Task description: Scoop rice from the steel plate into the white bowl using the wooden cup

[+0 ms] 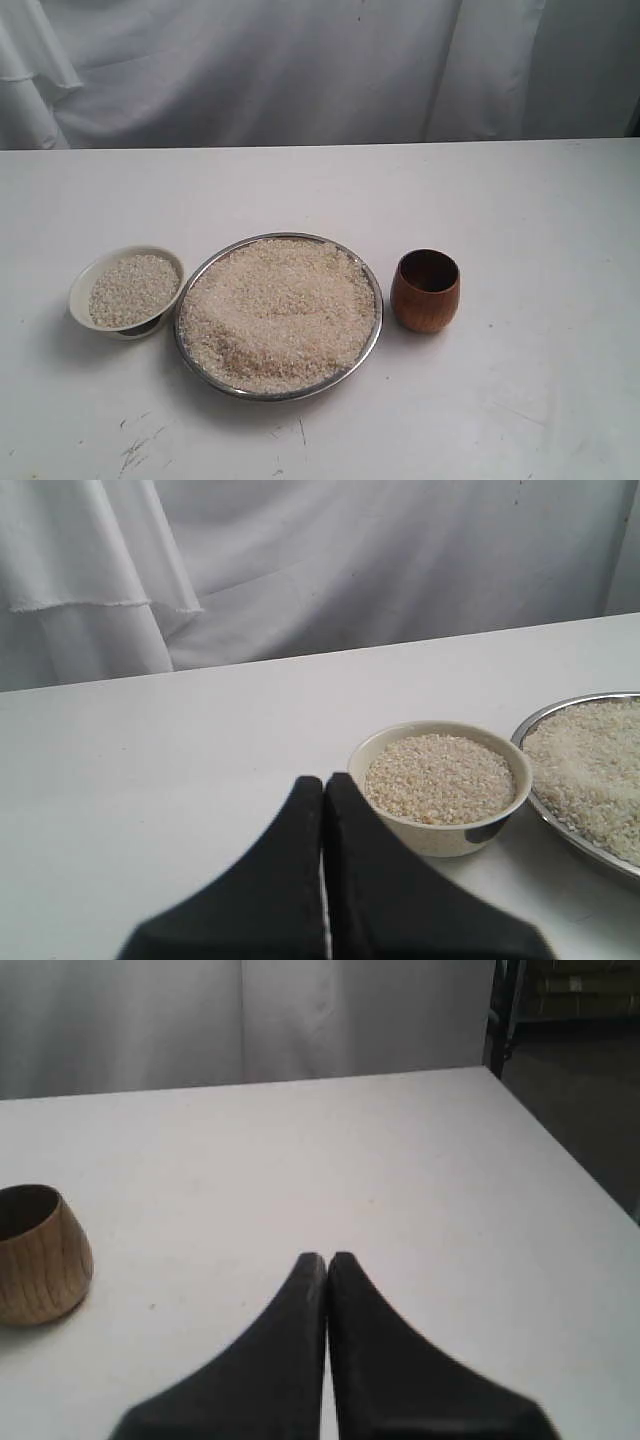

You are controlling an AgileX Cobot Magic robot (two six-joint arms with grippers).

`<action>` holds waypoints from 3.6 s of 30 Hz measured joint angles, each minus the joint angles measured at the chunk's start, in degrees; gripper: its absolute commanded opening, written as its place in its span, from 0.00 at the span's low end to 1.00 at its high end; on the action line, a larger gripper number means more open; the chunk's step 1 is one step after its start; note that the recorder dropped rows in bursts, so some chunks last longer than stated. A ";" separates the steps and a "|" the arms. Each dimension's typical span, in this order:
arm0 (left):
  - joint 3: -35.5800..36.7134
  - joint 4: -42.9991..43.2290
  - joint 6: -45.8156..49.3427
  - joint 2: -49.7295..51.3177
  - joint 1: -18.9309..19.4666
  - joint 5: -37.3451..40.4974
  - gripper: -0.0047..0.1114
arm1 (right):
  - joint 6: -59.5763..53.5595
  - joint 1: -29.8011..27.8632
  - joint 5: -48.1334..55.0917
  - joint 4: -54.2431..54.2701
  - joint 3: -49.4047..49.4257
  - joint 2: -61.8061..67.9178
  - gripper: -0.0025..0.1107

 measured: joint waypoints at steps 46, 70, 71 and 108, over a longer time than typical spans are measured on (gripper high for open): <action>0.00 0.00 0.00 0.00 0.00 0.00 0.04 | 2.15 0.96 -43.89 0.38 -28.90 31.40 0.02; 0.00 0.00 0.00 0.00 0.00 0.00 0.04 | 2.02 7.47 -53.77 -4.14 -18.88 76.53 0.02; 0.00 0.00 0.00 0.00 0.00 0.00 0.04 | 2.02 7.47 -54.37 -4.14 -18.88 76.53 0.02; 0.00 0.00 0.00 0.00 0.00 0.00 0.04 | 23.10 7.47 -56.18 -4.73 -18.88 76.53 0.75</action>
